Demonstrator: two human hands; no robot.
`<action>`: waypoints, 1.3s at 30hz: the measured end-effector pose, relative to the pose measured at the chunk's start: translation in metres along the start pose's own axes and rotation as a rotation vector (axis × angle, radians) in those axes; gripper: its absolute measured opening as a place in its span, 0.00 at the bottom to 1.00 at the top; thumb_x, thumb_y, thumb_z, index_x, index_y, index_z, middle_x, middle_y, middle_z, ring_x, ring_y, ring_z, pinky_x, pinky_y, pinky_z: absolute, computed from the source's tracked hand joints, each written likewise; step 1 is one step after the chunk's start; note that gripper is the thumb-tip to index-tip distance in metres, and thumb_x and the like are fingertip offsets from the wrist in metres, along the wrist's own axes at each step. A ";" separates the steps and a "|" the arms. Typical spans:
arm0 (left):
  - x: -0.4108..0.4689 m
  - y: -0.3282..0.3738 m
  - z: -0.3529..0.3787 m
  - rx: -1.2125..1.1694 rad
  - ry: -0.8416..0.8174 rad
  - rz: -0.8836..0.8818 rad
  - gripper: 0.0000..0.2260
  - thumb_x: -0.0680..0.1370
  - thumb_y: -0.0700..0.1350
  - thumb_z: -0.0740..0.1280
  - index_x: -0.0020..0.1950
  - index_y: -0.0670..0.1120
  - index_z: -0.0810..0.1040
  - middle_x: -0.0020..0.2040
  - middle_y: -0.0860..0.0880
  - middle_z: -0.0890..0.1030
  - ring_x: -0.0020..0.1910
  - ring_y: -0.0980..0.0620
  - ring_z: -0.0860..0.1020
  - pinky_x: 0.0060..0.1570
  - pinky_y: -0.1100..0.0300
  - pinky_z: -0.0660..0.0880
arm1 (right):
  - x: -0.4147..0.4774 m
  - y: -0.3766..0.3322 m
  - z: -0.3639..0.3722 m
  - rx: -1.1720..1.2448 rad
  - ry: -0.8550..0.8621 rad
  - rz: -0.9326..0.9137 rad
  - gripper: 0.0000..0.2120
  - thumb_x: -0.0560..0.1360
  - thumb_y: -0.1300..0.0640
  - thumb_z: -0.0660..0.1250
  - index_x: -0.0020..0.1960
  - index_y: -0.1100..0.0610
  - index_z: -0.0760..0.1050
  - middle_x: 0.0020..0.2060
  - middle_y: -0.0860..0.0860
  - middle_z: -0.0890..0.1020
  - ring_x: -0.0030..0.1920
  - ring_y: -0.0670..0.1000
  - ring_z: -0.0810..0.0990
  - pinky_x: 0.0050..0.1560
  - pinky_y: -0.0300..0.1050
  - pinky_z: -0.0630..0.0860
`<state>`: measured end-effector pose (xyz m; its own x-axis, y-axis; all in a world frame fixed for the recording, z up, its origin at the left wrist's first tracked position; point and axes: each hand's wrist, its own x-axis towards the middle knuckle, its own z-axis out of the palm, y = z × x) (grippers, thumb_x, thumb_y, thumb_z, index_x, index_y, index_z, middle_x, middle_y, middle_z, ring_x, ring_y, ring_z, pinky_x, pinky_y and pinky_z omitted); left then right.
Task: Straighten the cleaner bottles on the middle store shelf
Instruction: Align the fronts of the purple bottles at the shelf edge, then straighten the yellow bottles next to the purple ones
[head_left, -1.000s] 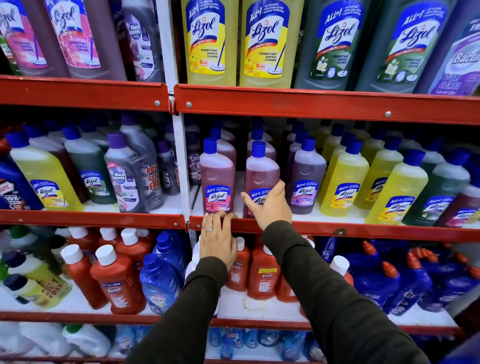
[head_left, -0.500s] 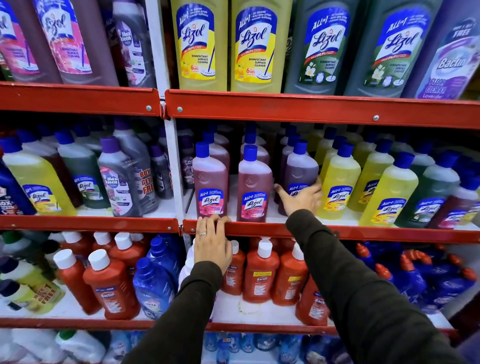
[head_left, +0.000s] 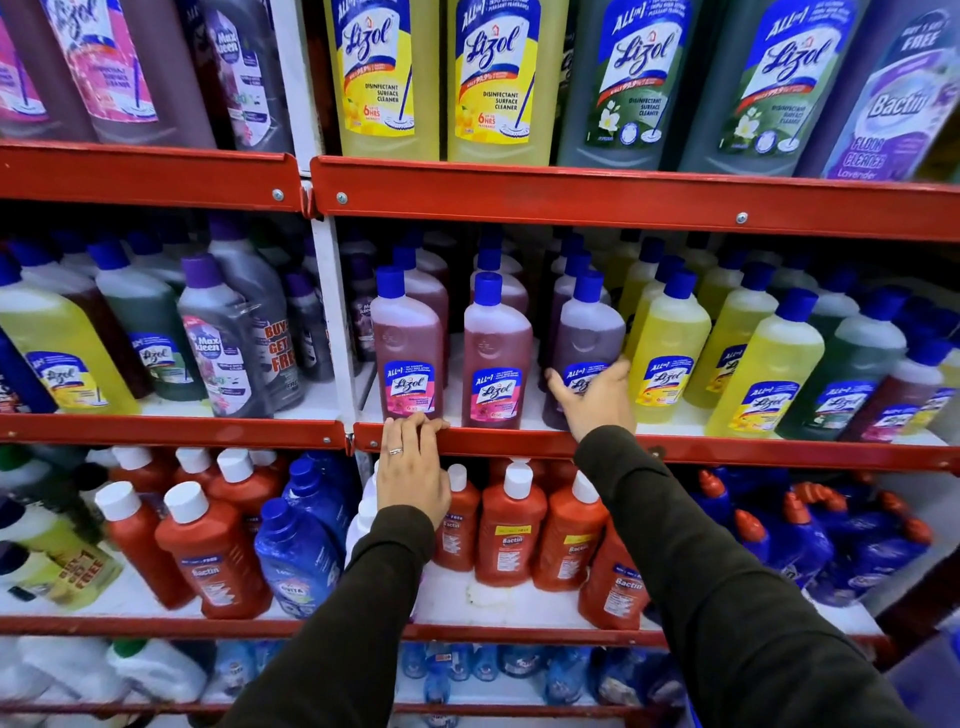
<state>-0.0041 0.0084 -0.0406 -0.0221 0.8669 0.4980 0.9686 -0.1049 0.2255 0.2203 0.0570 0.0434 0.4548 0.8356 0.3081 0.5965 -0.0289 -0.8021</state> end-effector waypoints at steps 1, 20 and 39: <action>0.000 0.000 0.000 0.002 -0.006 -0.003 0.26 0.71 0.44 0.73 0.67 0.44 0.72 0.66 0.39 0.76 0.69 0.37 0.71 0.74 0.43 0.65 | -0.002 0.001 -0.001 -0.002 -0.005 -0.008 0.45 0.70 0.38 0.75 0.74 0.61 0.59 0.67 0.61 0.76 0.64 0.64 0.80 0.62 0.57 0.80; -0.002 0.011 -0.009 -0.028 -0.025 -0.061 0.25 0.71 0.42 0.72 0.66 0.43 0.71 0.64 0.39 0.76 0.67 0.37 0.71 0.69 0.42 0.72 | -0.014 0.024 -0.034 -0.017 0.308 -0.186 0.40 0.78 0.33 0.59 0.79 0.60 0.59 0.76 0.61 0.66 0.77 0.61 0.65 0.76 0.58 0.63; -0.004 0.026 -0.006 0.053 0.023 -0.105 0.25 0.69 0.40 0.75 0.64 0.41 0.73 0.62 0.36 0.77 0.66 0.35 0.72 0.70 0.40 0.69 | 0.057 0.065 -0.065 -0.048 -0.027 0.185 0.49 0.66 0.40 0.79 0.74 0.63 0.60 0.66 0.64 0.77 0.65 0.65 0.79 0.66 0.62 0.78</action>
<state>0.0198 -0.0006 -0.0311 -0.1291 0.8601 0.4935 0.9724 0.0122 0.2332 0.3279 0.0667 0.0419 0.5416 0.8283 0.1434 0.5356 -0.2086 -0.8183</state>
